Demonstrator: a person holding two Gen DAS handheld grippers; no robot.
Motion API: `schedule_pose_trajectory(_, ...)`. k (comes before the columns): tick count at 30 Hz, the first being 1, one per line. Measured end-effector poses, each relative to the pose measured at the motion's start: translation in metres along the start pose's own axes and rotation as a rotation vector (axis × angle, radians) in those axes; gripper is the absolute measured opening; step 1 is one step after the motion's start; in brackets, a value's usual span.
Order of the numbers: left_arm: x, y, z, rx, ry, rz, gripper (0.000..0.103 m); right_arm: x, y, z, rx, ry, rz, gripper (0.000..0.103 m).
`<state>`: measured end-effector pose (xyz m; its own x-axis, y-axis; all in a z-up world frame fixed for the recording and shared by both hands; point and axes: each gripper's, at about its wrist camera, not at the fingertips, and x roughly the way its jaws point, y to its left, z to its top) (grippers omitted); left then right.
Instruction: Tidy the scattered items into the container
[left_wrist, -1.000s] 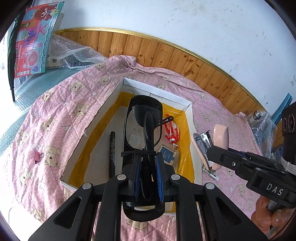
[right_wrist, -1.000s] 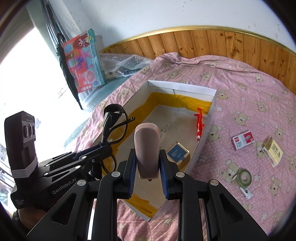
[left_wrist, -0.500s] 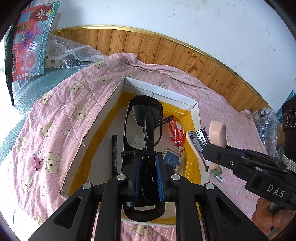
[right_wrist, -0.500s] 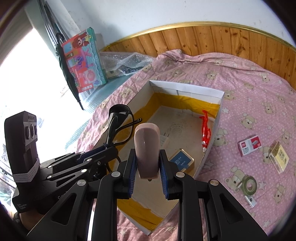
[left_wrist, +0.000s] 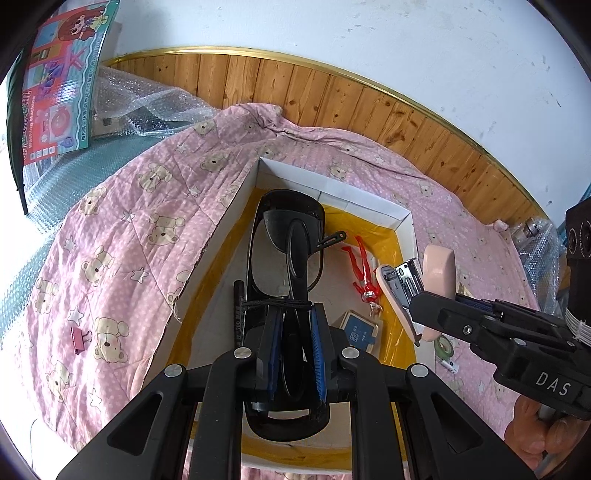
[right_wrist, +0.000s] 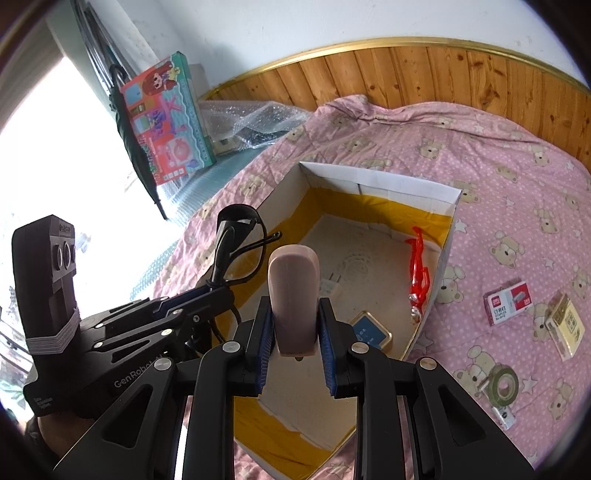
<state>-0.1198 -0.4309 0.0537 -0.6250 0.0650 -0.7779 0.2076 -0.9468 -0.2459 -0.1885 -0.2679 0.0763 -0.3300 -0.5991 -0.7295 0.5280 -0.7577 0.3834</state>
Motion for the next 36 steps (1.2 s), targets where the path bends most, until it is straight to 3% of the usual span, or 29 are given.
schedule_pose_trajectory(36,0.083,0.003,0.063,0.095,0.118,0.041,0.016,0.052,-0.035,0.044,0.061,0.042,-0.021,0.025)
